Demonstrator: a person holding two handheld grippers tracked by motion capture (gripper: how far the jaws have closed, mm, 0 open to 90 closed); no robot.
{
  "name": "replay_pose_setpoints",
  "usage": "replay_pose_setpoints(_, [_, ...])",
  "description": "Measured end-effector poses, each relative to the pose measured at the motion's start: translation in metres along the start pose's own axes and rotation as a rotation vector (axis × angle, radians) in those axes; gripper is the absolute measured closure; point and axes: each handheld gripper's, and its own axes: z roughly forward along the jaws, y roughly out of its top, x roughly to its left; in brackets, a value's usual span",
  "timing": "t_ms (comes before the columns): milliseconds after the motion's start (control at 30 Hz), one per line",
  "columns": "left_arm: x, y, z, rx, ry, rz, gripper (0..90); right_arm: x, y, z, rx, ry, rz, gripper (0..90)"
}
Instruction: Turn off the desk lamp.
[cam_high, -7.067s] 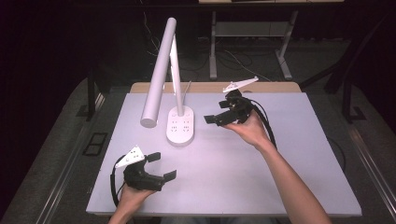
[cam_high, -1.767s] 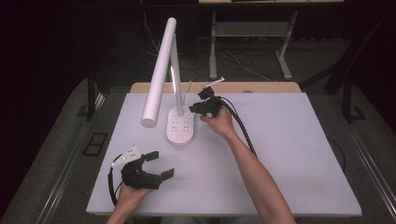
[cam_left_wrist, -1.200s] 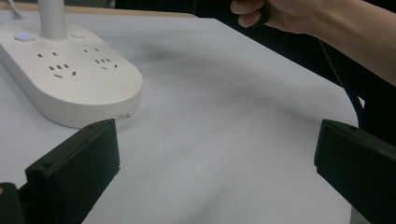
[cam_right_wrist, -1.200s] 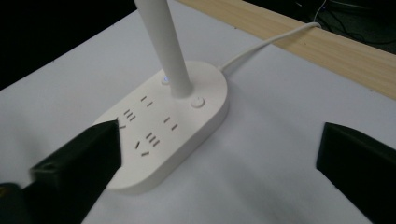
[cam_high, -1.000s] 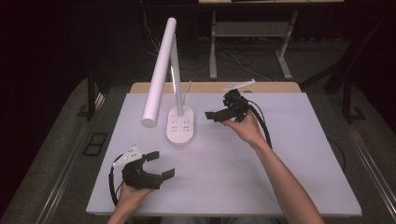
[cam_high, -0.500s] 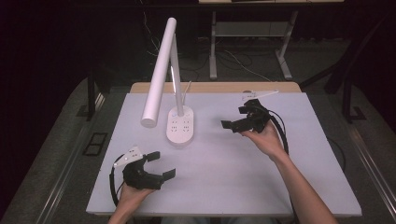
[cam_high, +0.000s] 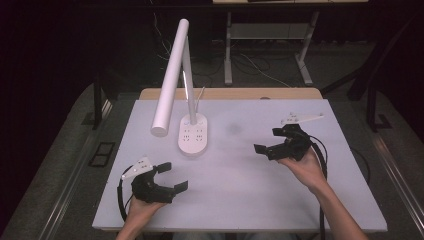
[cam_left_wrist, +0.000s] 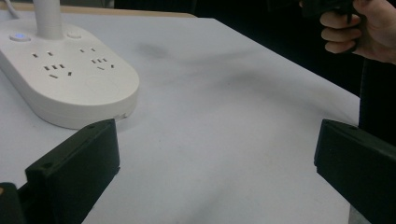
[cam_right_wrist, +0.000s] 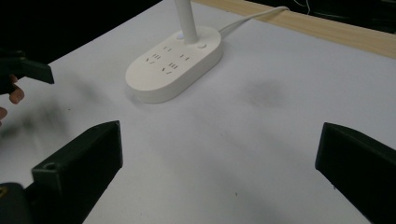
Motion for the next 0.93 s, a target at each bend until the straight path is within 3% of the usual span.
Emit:
replay_pose_setpoints(400, [0.0,0.0,0.001,-0.003,0.001,-0.007,0.0,-0.002,-0.051,-0.036,-0.032,-0.026,0.066,0.7])
replay_pose_setpoints(667, [0.001,0.0,0.001,0.002,0.002,-0.003,0.0,-0.005,-0.095,-0.055,-0.074,-0.075,0.124,0.7])
replay_pose_setpoints(933, [0.001,0.0,0.003,0.003,0.002,-0.004,0.0,-0.001,-0.121,-0.062,-0.079,-0.12,0.107,0.7])
